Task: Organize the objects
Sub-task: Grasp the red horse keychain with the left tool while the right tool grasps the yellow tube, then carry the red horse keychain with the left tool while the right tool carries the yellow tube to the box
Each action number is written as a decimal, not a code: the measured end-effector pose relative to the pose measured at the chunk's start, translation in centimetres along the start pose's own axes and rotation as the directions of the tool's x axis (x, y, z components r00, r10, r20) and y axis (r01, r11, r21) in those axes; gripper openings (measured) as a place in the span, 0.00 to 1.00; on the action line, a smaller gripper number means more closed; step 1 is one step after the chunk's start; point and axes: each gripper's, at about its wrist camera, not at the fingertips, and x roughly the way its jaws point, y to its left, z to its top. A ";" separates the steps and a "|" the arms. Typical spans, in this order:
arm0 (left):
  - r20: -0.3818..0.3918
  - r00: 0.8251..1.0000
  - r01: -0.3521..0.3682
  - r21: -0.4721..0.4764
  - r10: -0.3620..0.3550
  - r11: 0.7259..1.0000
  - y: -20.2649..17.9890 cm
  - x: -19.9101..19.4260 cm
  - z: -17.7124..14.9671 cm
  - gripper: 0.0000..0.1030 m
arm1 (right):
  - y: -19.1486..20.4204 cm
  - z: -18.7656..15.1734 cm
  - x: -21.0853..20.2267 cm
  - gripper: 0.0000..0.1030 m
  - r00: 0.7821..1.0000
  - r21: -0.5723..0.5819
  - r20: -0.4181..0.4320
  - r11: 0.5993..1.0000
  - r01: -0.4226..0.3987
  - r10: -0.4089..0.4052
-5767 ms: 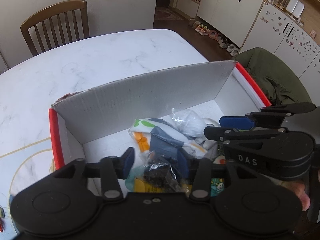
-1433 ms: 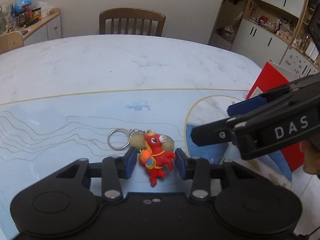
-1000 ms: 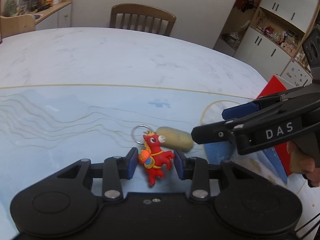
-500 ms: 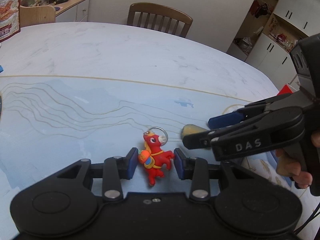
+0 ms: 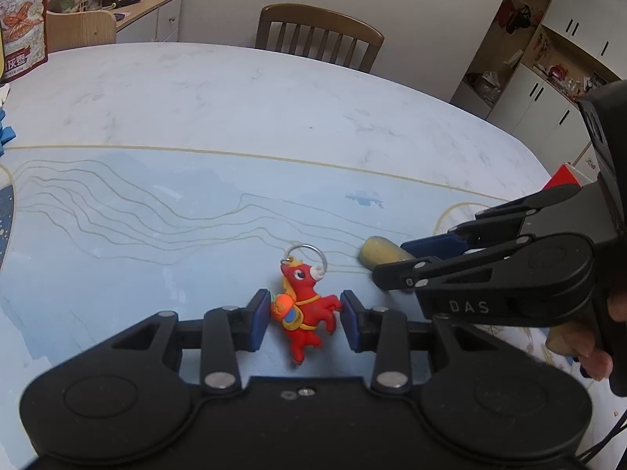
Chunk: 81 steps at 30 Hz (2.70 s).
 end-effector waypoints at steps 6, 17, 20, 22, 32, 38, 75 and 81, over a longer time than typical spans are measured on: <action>-0.006 1.000 0.023 0.015 -0.023 1.000 -1.1 -0.2 0.3 0.36 | -0.3 -1.3 -1.6 0.20 1.000 0.060 -0.002 0.998 0.020 -0.020; -0.011 0.997 0.075 0.079 -0.074 0.994 -5.5 -1.8 0.6 0.35 | -1.9 -4.8 -7.3 0.20 0.999 0.167 0.030 0.985 0.037 -0.043; -0.017 0.997 0.082 0.091 -0.081 0.992 -7.3 -2.4 0.8 0.35 | -2.9 -6.0 -9.0 0.20 0.998 0.195 0.046 0.980 0.037 -0.047; -0.016 0.996 0.091 0.097 -0.090 0.991 -8.4 -2.8 0.8 0.35 | -3.5 -6.7 -10.4 0.20 0.997 0.208 0.062 0.977 0.036 -0.050; 0.000 0.994 0.112 0.126 -0.113 0.986 -15.2 -5.0 1.4 0.35 | -8.1 -11.0 -17.0 0.20 0.988 0.255 0.141 0.967 0.023 -0.061; 0.019 0.990 0.135 0.139 -0.139 0.981 -20.1 -5.7 2.5 0.35 | -11.7 -13.4 -20.1 0.20 0.983 0.278 0.171 0.961 0.015 -0.065; -0.162 0.968 0.231 0.263 -0.193 0.937 -39.9 2.8 4.7 0.35 | -32.2 -23.5 -22.1 0.20 0.961 0.446 0.141 0.882 0.152 -0.237; -0.232 0.957 0.236 0.288 -0.171 0.928 -40.9 5.0 2.9 0.35 | -32.7 -23.1 -20.4 0.20 0.966 0.399 0.130 0.904 0.155 -0.223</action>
